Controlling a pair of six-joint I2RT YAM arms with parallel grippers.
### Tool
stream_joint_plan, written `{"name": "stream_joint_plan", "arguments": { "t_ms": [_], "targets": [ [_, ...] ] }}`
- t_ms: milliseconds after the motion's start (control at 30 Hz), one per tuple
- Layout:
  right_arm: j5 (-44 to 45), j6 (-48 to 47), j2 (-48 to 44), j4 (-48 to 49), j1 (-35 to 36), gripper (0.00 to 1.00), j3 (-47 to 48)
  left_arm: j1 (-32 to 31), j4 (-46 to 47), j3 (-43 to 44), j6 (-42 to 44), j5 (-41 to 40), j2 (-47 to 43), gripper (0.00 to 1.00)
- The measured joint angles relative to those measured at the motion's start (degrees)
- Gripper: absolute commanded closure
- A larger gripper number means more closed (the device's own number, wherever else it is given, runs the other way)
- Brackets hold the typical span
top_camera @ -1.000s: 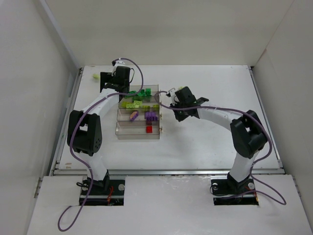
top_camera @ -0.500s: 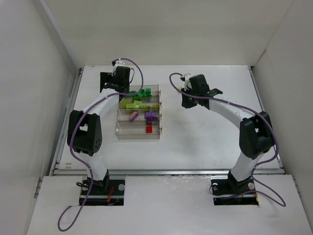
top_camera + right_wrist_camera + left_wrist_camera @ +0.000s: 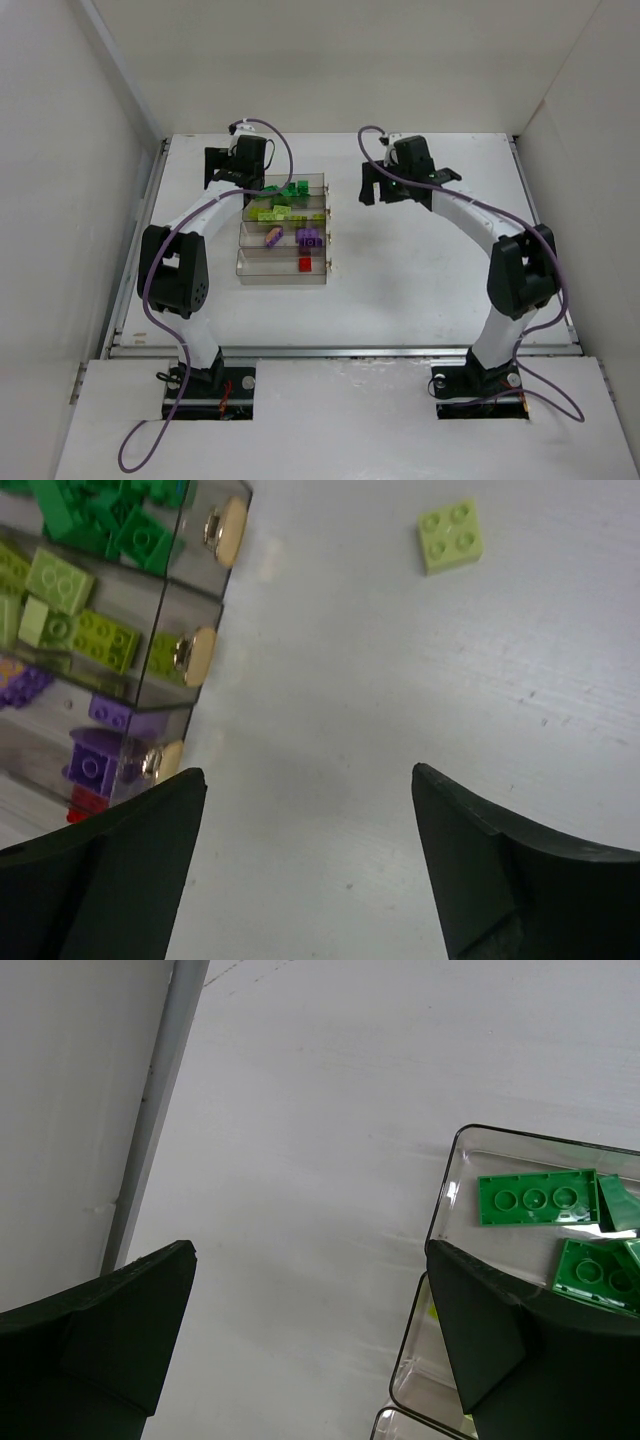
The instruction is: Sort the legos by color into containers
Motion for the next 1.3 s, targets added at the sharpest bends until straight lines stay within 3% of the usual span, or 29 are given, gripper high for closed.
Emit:
{"name": "stream_joint_plan", "arguments": {
  "t_ms": [33,133,300,433,633,1033,1133,1200,1300],
  "targets": [
    [0.3,0.6,0.8,0.0,-0.3,0.02,1.4,0.0,0.0,0.0,0.0,0.0,0.0,0.00],
    [2.3,2.3,5.2,-0.8,-0.9,0.00,8.3,0.0,0.0,0.0,0.0,0.0,0.0,0.00],
    [7.5,3.5,20.2,-5.7,-1.0,0.00,27.5,0.0,0.2,-0.2,0.2,0.0,0.0,0.00],
    [11.9,3.9,31.0,-10.5,-1.0,0.00,37.7,0.0,0.5,-1.1,0.5,0.0,0.0,0.00],
    [17.3,4.3,40.5,-17.2,-1.0,0.00,45.6,-0.1,0.5,-1.3,0.5,-0.1,0.0,0.00],
    [19.9,3.7,45.1,-19.9,-1.0,0.00,52.3,-1.4,0.9,-1.4,0.9,-0.4,0.0,0.00],
    [20.2,3.1,45.3,-19.9,-1.0,0.10,52.8,-2.0,0.9,-1.4,1.2,-0.8,0.0,0.00],
    [20.4,2.6,45.5,-19.9,-1.0,0.28,53.2,-2.5,0.9,-1.4,1.5,-0.9,0.0,0.00],
    [20.5,1.9,45.7,-19.9,-0.9,0.46,53.5,-2.9,1.2,-1.4,1.8,-1.1,0.0,0.00]
  ]
}}
